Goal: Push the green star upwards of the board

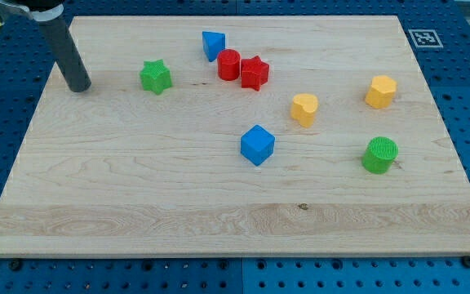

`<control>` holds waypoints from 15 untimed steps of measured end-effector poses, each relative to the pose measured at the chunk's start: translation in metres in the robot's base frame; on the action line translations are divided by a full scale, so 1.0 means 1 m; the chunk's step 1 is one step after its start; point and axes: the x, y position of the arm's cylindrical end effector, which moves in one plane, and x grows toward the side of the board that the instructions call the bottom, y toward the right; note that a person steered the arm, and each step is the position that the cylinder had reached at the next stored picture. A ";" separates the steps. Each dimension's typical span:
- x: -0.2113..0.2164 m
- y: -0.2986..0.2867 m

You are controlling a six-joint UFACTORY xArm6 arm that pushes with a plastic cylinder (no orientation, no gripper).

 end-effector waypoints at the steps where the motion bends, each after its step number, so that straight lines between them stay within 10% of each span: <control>1: 0.001 0.000; 10: 0.035 0.085; 15: -0.022 0.122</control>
